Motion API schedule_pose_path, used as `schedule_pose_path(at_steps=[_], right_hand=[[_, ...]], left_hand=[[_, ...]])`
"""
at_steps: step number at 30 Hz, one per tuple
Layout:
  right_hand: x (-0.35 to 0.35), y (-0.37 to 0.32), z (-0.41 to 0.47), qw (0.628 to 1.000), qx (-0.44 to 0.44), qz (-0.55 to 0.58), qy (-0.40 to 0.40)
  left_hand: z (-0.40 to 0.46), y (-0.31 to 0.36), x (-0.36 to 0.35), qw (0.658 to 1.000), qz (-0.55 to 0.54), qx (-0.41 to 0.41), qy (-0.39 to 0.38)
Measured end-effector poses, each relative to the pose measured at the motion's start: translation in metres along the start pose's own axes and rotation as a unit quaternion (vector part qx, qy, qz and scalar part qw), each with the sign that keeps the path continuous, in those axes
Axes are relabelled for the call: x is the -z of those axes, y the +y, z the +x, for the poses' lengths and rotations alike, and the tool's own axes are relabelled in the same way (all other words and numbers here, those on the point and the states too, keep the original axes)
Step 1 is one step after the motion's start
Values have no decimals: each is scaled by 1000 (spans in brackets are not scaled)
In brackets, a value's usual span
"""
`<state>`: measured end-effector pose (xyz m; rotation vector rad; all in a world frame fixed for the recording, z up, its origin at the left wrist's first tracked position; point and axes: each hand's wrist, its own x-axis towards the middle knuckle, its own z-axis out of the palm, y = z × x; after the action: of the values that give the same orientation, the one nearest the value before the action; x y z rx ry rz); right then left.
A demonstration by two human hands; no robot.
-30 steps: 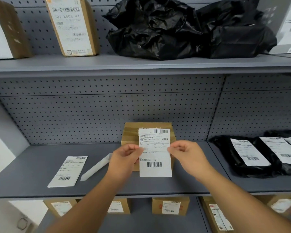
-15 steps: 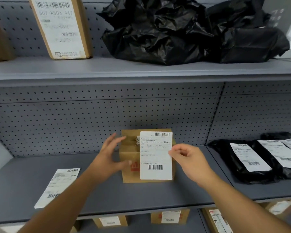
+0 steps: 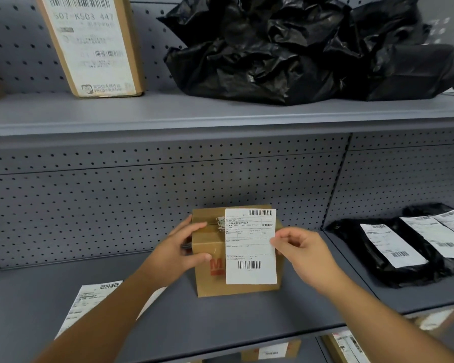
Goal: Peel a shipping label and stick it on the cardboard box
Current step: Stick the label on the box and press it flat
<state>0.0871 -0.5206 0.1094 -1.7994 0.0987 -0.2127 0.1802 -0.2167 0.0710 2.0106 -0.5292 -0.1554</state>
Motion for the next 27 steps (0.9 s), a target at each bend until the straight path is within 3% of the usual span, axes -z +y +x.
schedule_pose_path(at_steps=[7, 12, 27], right_hand=[[4, -7, 5, 1000, 7, -17, 6], [6, -8, 0, 999, -2, -36, 0], [-8, 7, -4, 995, -47, -92, 4]], left_hand=[[13, 30, 11, 996, -24, 65, -46], [22, 47, 18, 996, 22, 77, -40], [37, 49, 18, 986, -72, 141, -52]])
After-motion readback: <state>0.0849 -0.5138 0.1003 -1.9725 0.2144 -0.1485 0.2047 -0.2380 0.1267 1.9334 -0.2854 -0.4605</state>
